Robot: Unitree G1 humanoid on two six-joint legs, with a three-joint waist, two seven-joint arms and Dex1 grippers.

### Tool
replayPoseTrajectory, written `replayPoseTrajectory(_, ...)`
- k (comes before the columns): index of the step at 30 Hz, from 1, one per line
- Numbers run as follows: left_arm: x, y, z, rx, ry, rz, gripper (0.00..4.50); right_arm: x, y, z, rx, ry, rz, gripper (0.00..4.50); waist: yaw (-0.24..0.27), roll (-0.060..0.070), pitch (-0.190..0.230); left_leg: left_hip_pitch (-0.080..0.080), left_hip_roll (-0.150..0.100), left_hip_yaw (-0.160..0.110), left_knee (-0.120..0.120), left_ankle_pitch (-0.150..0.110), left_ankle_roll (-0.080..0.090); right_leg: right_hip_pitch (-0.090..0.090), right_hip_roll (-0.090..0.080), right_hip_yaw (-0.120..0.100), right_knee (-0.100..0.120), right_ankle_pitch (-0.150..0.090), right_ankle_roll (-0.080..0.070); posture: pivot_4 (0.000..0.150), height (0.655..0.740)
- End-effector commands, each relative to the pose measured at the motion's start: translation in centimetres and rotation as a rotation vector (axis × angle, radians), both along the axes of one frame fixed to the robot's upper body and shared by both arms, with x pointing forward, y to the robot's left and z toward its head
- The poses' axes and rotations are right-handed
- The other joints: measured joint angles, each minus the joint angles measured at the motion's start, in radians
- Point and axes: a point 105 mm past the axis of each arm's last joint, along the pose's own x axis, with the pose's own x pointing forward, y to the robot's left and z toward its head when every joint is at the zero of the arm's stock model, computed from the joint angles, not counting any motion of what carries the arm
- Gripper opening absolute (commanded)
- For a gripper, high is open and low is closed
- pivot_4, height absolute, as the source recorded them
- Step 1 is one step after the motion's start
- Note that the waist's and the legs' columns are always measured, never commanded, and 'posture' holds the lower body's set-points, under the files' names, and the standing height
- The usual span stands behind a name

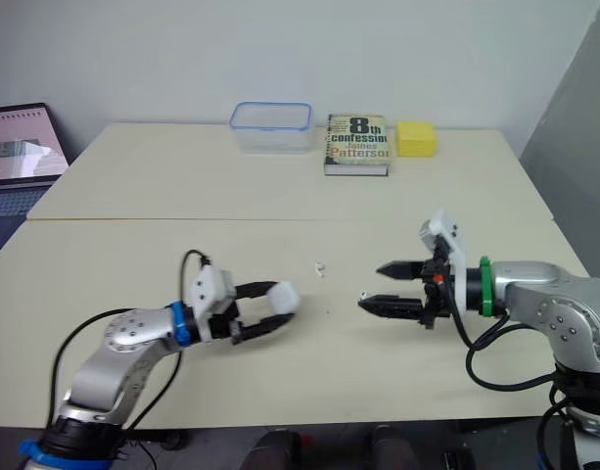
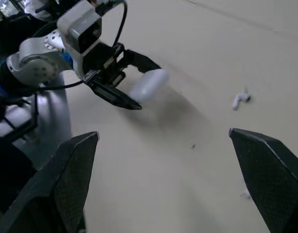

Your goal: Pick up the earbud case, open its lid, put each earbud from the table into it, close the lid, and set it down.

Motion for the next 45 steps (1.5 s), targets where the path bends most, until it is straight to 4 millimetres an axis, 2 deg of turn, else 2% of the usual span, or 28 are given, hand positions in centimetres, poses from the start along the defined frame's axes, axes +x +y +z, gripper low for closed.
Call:
replayPoseTrajectory(1, -0.9, -1.9, 1.1, 0.009, -0.149, -0.136, 2.78, -0.7, 0.7, -0.4, 0.026, 0.123, -0.01, 4.5, -0.003, 0.0, 0.0, 0.001, 0.001, 0.0, -0.001, 0.0, 0.0, 0.0, 0.001, 0.0, 0.0, 0.0, 0.0, 0.15, 0.7302)
replayPoseTrajectory(5, -1.0, -3.6, 1.9, -0.016, -0.247, -0.225, 2.78, -0.5, 2.6, -1.1, 0.101, 0.239, 0.01, 4.5, -0.003, 0.0, 0.0, 0.001, 0.003, -0.003, -0.001, 0.0, 0.001, 0.0, 0.01, -0.001, 0.001, -0.001, 0.001, 0.15, 0.7302)
replayPoseTrajectory(14, -0.8, -3.9, 2.2, 0.008, -0.358, -0.282, 2.78, -0.2, 4.8, -1.5, 0.15, 0.353, 0.051, 4.5, -0.003, 0.001, 0.0, -0.001, 0.003, -0.001, -0.001, 0.0, 0.001, -0.002, 0.011, 0.0, 0.0, -0.001, 0.001, 0.15, 0.7302)
replayPoseTrajectory(29, -0.9, -4.2, 2.2, -0.004, -0.401, -0.265, 2.78, 0.1, 5.7, -2.4, 0.119, 0.388, 0.043, 4.5, -0.004, 0.001, 0.0, -0.001, 0.003, -0.002, -0.001, 0.0, 0.001, -0.002, 0.011, 0.0, 0.0, -0.001, 0.001, 0.15, 0.7302)
replayPoseTrajectory(32, -0.9, -4.2, 2.2, -0.004, -0.403, -0.265, 2.78, 0.4, 5.9, -2.5, 0.119, 0.388, 0.032, 3.6, -0.004, 0.001, 0.0, -0.001, 0.003, -0.002, -0.001, 0.0, 0.001, -0.002, 0.011, 0.0, 0.0, -0.001, 0.001, 0.15, 0.7302)
replayPoseTrajectory(40, -0.9, -4.3, 2.3, -0.013, -0.414, -0.256, 2.78, 0.7, 6.1, -2.4, 0.135, 0.393, 0.026, 0.86, -0.004, 0.001, 0.0, -0.002, 0.003, -0.002, -0.001, 0.0, 0.001, -0.002, 0.011, 0.0, 0.0, -0.001, 0.001, 0.15, 0.7302)
replayPoseTrajectory(45, -0.9, -4.5, 2.3, -0.019, -0.427, -0.257, 2.78, 0.7, 6.1, -2.3, 0.144, 0.4, 0.03, 0.81, -0.005, 0.001, 0.0, -0.001, 0.003, -0.002, -0.001, 0.0, 0.001, -0.002, 0.011, 0.0, 0.0, -0.001, 0.001, 0.15, 0.7302)
